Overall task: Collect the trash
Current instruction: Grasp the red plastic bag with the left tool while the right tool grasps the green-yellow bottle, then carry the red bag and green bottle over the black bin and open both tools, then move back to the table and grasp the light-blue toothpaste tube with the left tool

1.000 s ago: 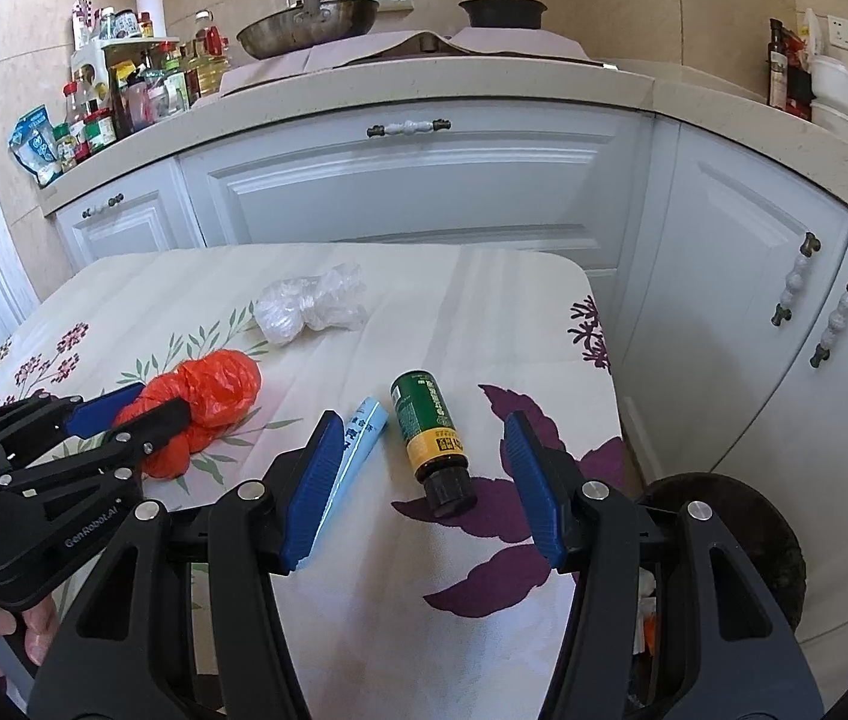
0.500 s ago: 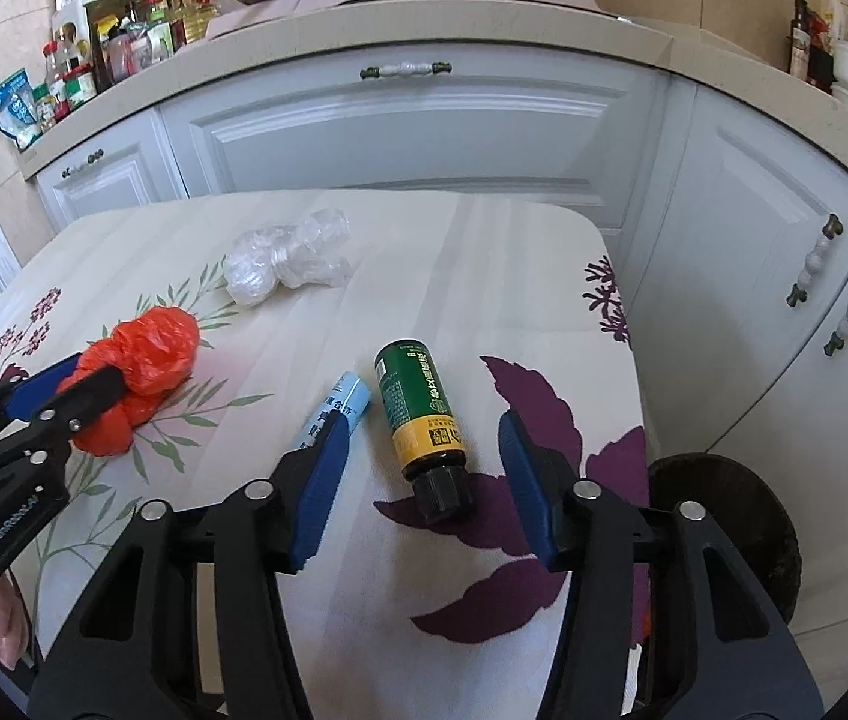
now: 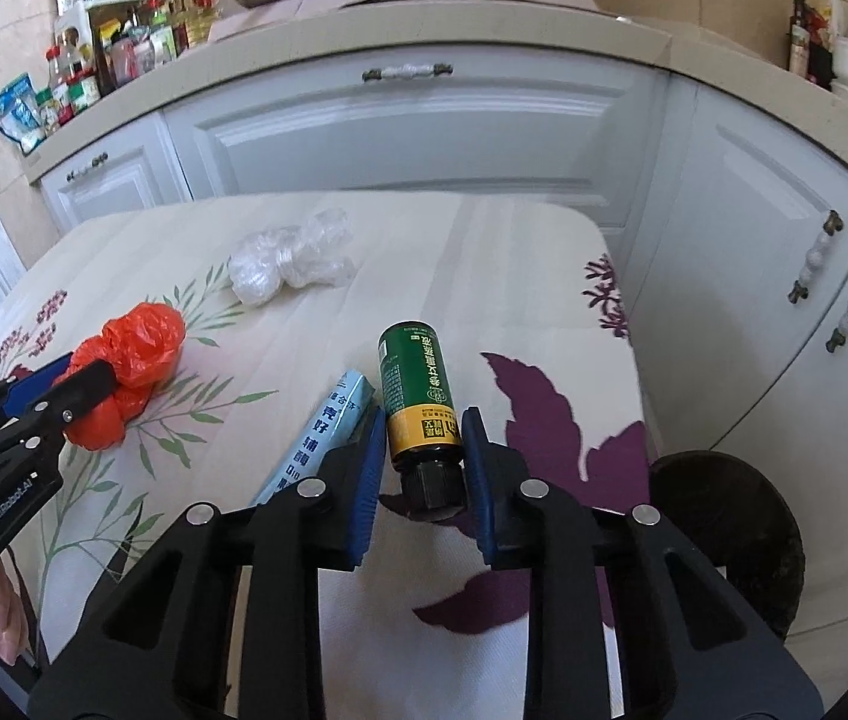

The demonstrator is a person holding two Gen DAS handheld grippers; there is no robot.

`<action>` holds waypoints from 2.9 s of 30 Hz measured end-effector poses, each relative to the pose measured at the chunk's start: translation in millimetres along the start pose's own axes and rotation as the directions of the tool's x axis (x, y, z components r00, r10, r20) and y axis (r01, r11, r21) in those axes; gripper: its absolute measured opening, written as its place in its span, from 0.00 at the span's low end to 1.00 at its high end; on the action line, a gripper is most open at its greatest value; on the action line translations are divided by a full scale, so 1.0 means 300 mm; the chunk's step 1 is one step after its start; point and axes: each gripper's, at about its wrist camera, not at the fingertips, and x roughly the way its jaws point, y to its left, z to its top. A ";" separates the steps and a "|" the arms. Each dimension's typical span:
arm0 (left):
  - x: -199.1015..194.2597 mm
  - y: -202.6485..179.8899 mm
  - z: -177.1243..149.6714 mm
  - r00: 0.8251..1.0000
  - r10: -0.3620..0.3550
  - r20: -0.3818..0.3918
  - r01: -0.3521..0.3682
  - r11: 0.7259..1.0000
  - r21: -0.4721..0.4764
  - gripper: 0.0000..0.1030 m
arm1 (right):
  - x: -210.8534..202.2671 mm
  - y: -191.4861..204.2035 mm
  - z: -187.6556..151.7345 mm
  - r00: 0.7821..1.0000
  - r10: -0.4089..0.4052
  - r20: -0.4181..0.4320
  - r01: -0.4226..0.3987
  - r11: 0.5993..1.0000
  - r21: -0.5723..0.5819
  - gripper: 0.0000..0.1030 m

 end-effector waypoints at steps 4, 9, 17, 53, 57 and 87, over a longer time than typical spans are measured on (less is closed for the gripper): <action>-0.041 -0.005 -0.004 1.000 0.001 0.017 0.000 1.000 -0.013 0.32 | -0.080 -0.029 -0.016 0.998 -0.005 0.058 0.003 1.000 0.025 0.24; -0.110 -0.035 -0.005 0.999 -0.012 0.046 0.013 1.000 -0.018 0.32 | -0.196 -0.078 -0.041 0.992 -0.034 0.124 0.027 0.998 0.057 0.24; -0.228 -0.131 -0.003 0.993 -0.050 0.107 0.050 0.999 0.004 0.32 | -0.354 -0.179 -0.105 0.978 -0.102 0.182 0.082 0.990 0.115 0.24; -0.270 -0.809 -0.055 0.955 -0.276 0.107 0.246 0.941 0.231 0.32 | -0.560 -0.638 -0.341 0.914 -0.352 0.202 0.279 0.906 0.317 0.24; -0.245 -0.856 -0.056 0.956 -0.276 0.101 0.244 0.938 0.246 0.32 | -0.538 -0.666 -0.345 0.914 -0.357 0.195 0.282 0.901 0.329 0.24; -0.203 -0.716 -0.024 0.980 -0.154 0.127 0.126 0.971 0.201 0.57 | -0.447 -0.611 -0.293 0.920 -0.324 0.220 0.241 0.912 0.333 0.43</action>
